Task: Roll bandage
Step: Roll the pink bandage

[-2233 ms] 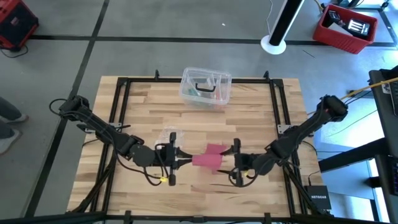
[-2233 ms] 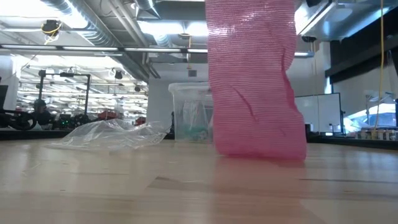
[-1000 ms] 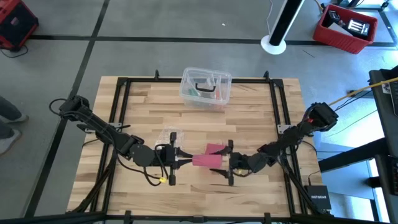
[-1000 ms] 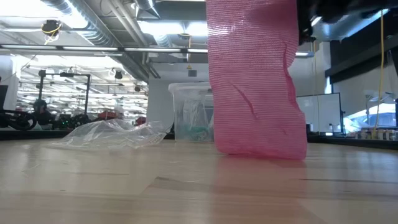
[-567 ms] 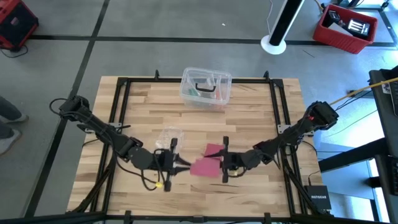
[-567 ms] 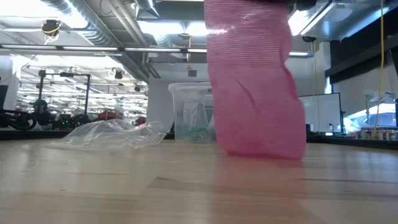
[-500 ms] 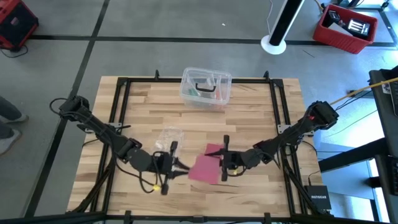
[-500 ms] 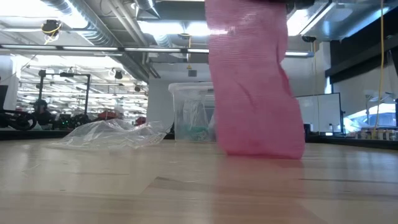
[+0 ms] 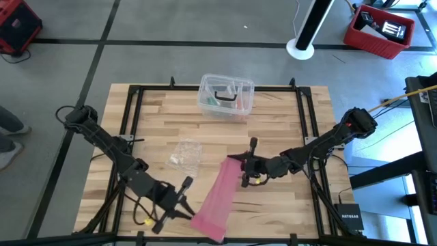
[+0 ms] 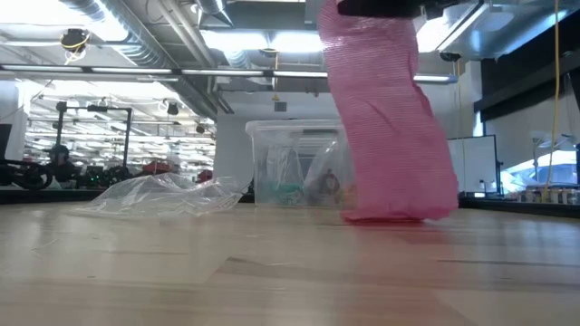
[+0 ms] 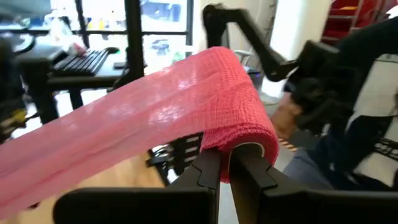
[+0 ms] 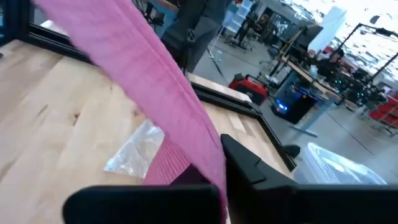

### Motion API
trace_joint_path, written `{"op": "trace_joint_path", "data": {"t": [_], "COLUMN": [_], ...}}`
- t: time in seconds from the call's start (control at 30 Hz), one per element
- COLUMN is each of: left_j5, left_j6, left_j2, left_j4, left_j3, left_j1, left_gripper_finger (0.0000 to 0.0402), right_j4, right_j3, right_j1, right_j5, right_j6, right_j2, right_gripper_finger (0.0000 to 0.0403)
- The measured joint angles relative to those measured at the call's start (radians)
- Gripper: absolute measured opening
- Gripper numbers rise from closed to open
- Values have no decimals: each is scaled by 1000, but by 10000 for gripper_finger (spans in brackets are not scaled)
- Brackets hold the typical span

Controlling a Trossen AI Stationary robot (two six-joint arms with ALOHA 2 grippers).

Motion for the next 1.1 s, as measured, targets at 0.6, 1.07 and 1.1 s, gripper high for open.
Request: {"op": "trace_joint_path", "data": {"t": [0.6, 1.07, 1.1], "left_j5": [-592, -595, -595], "left_j6": [414, 303, 303], "left_j2": [-50, -50, -50], "left_j4": [144, -36, -37], "left_j3": [0, 1, 1], "left_j1": [69, 153, 150], "left_gripper_finger": [13, 13, 13], "right_j4": [48, 51, 37], "right_j3": [-1, -1, -1], "right_j1": [33, 26, 26], "right_j5": [-261, -223, -223], "right_j6": [377, 502, 487], "right_j2": [0, -9, -17], "right_gripper_finger": [3, 152, 165]}}
